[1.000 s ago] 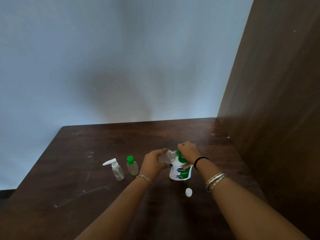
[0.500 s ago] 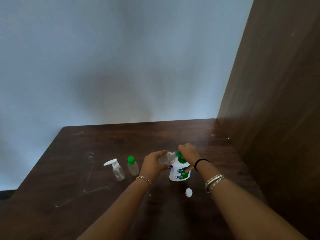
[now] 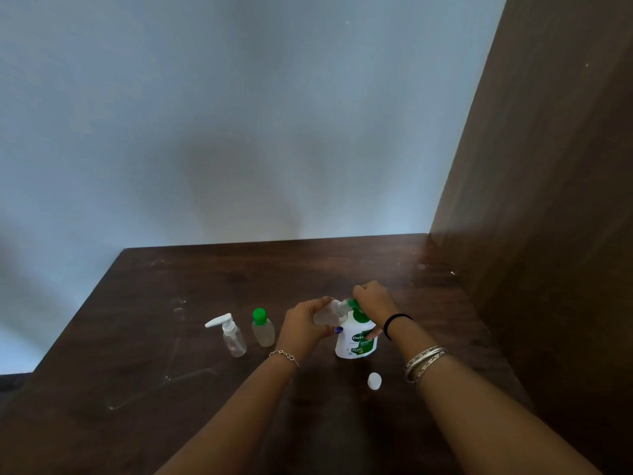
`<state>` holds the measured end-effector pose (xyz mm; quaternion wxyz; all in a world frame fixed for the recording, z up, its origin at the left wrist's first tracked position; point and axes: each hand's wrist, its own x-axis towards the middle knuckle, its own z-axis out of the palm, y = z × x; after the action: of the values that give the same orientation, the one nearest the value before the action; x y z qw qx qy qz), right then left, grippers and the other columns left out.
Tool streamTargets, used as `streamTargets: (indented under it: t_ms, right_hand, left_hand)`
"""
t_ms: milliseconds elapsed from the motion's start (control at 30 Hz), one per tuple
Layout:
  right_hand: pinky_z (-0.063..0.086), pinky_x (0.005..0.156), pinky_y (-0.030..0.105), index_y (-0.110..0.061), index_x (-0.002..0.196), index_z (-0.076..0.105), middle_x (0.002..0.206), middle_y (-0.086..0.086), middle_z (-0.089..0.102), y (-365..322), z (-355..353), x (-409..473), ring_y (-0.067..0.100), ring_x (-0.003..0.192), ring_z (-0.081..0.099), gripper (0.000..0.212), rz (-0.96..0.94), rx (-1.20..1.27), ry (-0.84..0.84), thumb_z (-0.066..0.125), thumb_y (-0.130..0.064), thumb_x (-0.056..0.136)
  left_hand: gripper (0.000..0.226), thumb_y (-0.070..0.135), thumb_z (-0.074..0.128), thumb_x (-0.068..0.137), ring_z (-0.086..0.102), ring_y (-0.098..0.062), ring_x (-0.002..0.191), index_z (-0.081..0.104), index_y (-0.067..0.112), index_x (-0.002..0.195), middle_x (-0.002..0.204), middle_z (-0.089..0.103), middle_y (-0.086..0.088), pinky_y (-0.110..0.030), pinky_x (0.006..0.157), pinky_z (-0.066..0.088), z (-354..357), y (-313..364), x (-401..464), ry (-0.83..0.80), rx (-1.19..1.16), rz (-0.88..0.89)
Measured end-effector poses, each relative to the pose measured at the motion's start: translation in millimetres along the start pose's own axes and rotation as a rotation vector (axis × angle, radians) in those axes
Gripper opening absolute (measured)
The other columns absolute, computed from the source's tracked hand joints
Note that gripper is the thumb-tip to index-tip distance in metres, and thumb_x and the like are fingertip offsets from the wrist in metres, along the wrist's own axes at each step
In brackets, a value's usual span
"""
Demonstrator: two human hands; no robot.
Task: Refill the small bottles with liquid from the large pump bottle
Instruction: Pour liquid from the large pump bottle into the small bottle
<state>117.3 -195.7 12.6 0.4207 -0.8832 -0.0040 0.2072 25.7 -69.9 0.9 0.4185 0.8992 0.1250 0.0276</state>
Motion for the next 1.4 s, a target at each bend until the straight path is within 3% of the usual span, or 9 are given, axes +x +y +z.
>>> streamTargets:
  t_ms: [167, 400, 633, 833, 933, 1067, 1167, 1300, 1400]
  right_hand:
    - [0.058, 0.056, 0.043, -0.004, 0.098, 0.053, 0.102, 0.017, 0.051, -0.7, -6.1, -1.4, 0.039, 0.097, 0.056, 0.026, 0.090, 0.121, -0.158, 0.044, -0.026, 0.088]
    - [0.058, 0.068, 0.051, -0.006, 0.079, 0.051, 0.095, 0.018, 0.053, -2.8, -3.4, -3.6, 0.037, 0.089, 0.058, 0.018, 0.046, 0.062, -0.062, 0.042, -0.020, 0.086]
    - [0.058, 0.057, 0.045, -0.002, 0.096, 0.055, 0.109, 0.022, 0.053, -3.4, -7.4, -2.7, 0.040, 0.093, 0.057, 0.027, 0.109, 0.137, -0.153, 0.045, -0.026, 0.087]
    - [0.053, 0.083, 0.052, -0.009, 0.061, 0.048, 0.086, 0.018, 0.055, -5.2, -3.4, -5.4, 0.040, 0.094, 0.060, 0.026, 0.002, 0.008, -0.017, 0.044, -0.017, 0.086]
    - [0.057, 0.073, 0.053, -0.008, 0.065, 0.049, 0.077, 0.013, 0.051, -3.7, -3.2, -6.4, 0.039, 0.090, 0.060, 0.025, 0.009, 0.041, -0.046, 0.043, -0.020, 0.086]
    - [0.055, 0.049, 0.039, -0.005, 0.086, 0.051, 0.096, 0.016, 0.050, -3.3, -8.1, -5.4, 0.035, 0.088, 0.056, 0.020, 0.076, 0.135, -0.143, 0.044, -0.023, 0.088]
    - [0.057, 0.056, 0.043, -0.006, 0.075, 0.050, 0.086, 0.014, 0.049, -4.2, -7.6, -4.6, 0.033, 0.080, 0.056, 0.020, 0.065, 0.106, -0.126, 0.044, -0.021, 0.087]
    - [0.055, 0.081, 0.052, -0.007, 0.068, 0.050, 0.085, 0.017, 0.055, -4.2, -3.6, -4.8, 0.039, 0.092, 0.060, 0.024, 0.004, 0.010, -0.006, 0.043, -0.020, 0.086]
    - [0.058, 0.068, 0.049, -0.005, 0.077, 0.053, 0.091, 0.016, 0.053, -3.9, -4.3, -6.0, 0.036, 0.088, 0.059, 0.021, 0.024, 0.053, -0.053, 0.044, -0.021, 0.087]
  left_hand:
    - [0.061, 0.019, 0.078, 0.068, 0.054, -0.013, 0.115, 0.055, 0.018, 0.124, 0.122, 0.062, -0.002, -0.012, 0.088, 0.035, 0.9, 1.8, 0.5, -0.001, -0.032, 0.001]
    - [0.062, 0.018, 0.078, 0.068, 0.054, -0.014, 0.115, 0.055, 0.017, 0.125, 0.123, 0.062, -0.004, -0.014, 0.090, 0.035, 1.4, 1.2, -1.2, 0.010, -0.001, -0.003]
    - [0.060, 0.017, 0.078, 0.067, 0.054, -0.008, 0.109, 0.056, 0.014, 0.123, 0.120, 0.063, -0.004, -0.003, 0.077, 0.028, 1.0, 4.5, -2.6, 0.013, -0.052, -0.007]
    - [0.061, 0.017, 0.077, 0.069, 0.053, -0.015, 0.116, 0.054, 0.015, 0.125, 0.124, 0.061, -0.006, -0.017, 0.093, 0.036, 0.8, 2.3, -2.2, 0.005, -0.009, -0.022]
    - [0.062, 0.017, 0.077, 0.068, 0.053, -0.015, 0.116, 0.055, 0.016, 0.125, 0.124, 0.061, -0.006, -0.018, 0.093, 0.036, 1.5, 2.3, -2.7, 0.003, -0.019, -0.026]
    - [0.063, 0.020, 0.078, 0.067, 0.054, -0.013, 0.114, 0.055, 0.017, 0.125, 0.123, 0.062, -0.004, -0.011, 0.086, 0.033, 2.2, 3.0, -2.9, -0.001, -0.045, -0.021]
    - [0.063, 0.020, 0.078, 0.068, 0.054, -0.013, 0.115, 0.054, 0.017, 0.125, 0.123, 0.061, -0.004, -0.009, 0.086, 0.032, 1.9, 2.9, -2.1, 0.000, -0.040, -0.023]
    - [0.062, 0.019, 0.078, 0.067, 0.055, -0.013, 0.115, 0.056, 0.016, 0.124, 0.122, 0.062, -0.005, -0.008, 0.085, 0.031, 1.9, 0.5, -2.5, 0.007, -0.025, -0.027]
    - [0.062, 0.020, 0.079, 0.067, 0.054, -0.014, 0.115, 0.056, 0.016, 0.124, 0.122, 0.062, -0.005, -0.012, 0.087, 0.033, 2.0, 0.0, -2.8, 0.002, -0.029, -0.030]
